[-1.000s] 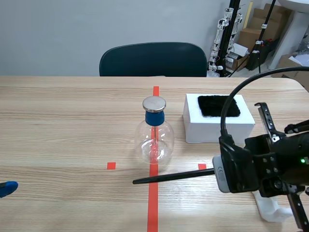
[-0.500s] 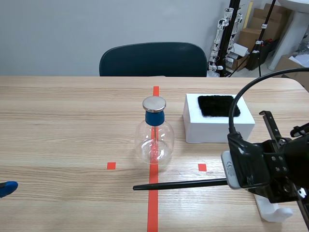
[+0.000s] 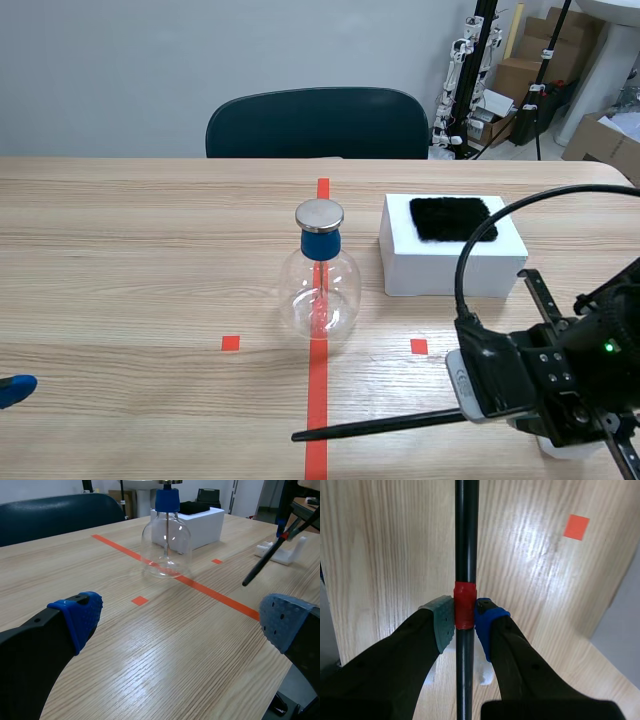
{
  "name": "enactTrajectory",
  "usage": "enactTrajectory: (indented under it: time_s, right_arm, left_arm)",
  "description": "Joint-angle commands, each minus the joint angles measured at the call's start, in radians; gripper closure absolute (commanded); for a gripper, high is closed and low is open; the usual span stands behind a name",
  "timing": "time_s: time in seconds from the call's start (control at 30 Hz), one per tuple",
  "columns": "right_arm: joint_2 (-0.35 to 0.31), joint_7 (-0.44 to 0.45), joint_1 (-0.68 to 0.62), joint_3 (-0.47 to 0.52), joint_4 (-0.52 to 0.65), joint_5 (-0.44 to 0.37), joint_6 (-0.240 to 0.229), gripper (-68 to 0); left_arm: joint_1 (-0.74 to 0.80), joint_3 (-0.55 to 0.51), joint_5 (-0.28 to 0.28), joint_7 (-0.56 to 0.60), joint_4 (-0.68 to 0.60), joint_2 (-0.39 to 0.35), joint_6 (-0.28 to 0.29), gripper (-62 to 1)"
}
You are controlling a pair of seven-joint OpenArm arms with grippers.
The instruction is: Do the electroscope experiment. put the rod down on the box
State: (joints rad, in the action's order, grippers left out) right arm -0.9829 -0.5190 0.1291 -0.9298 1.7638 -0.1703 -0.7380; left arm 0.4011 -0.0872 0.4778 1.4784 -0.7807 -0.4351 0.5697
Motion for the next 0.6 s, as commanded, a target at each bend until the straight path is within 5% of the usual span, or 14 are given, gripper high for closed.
enactTrajectory:
  time_s: [0.0, 0.57]
  right_arm:
    - [0.007, -0.004, 0.039, -0.008, -0.015, -0.015, -0.008, -2.4]
    - [0.108, -0.008, 0.106, -0.093, -0.187, -0.025, -0.008, -2.4]
  left_arm:
    - [-0.002, -0.004, -0.013, 0.021, -0.015, -0.006, 0.001, -62.3]
    - [-0.002, -0.004, -0.013, 0.021, -0.015, -0.006, 0.001, -62.3]
